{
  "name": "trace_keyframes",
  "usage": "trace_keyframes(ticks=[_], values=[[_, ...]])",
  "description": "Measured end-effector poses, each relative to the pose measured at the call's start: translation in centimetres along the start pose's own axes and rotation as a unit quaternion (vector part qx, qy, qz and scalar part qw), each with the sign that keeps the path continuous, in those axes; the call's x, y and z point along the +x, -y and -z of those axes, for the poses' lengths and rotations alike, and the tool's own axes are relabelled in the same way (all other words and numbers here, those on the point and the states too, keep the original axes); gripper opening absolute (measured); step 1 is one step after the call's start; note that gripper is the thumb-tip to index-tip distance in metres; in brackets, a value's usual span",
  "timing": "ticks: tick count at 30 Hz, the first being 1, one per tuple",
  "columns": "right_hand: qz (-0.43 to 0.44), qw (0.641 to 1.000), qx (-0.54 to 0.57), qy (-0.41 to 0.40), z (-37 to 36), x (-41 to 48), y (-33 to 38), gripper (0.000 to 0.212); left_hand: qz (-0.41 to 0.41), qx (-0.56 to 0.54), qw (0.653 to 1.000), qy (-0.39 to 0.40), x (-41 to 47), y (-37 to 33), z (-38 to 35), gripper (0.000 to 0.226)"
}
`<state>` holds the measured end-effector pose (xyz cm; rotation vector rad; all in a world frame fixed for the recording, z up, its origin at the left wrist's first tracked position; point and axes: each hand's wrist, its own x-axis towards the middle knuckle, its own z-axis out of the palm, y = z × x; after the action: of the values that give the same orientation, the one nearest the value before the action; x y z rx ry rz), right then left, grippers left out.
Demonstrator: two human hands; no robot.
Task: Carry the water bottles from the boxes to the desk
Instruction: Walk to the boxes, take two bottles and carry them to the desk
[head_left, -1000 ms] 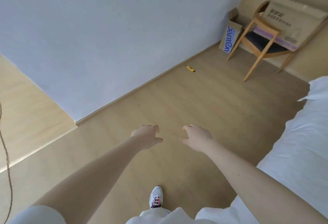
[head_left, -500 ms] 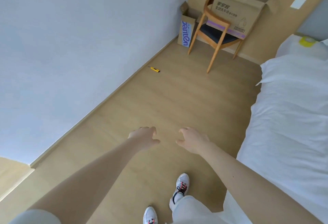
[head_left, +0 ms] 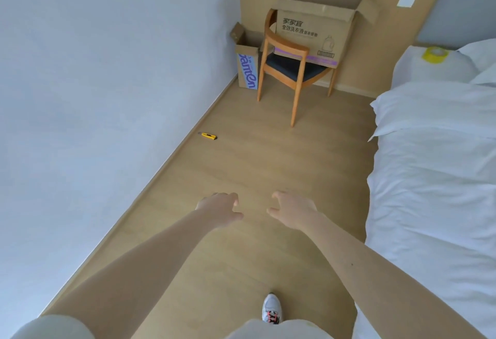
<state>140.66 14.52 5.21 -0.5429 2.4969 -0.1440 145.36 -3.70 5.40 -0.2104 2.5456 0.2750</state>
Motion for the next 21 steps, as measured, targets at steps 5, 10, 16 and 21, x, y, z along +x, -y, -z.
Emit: trace_keyframes(ticks=[5,10,16,21], values=[[-0.012,0.999,0.013,-0.027,4.0,3.2,-3.5,0.052,-0.002,-0.003,1.000,-0.013,4.9,-2.5,3.9,0.042],[-0.043,0.997,0.034,-0.046,6.8,6.2,-6.1,0.054,-0.037,0.033,0.999,-0.021,10.0,-4.8,7.1,0.043],[-0.091,0.993,0.049,-0.050,9.7,10.4,-9.0,0.051,-0.099,0.067,0.993,-0.012,17.1,-7.2,10.1,0.044],[-0.132,0.988,0.051,-0.059,14.0,15.9,-10.6,0.052,-0.148,0.093,0.985,-0.004,24.6,-8.5,14.5,0.046]])
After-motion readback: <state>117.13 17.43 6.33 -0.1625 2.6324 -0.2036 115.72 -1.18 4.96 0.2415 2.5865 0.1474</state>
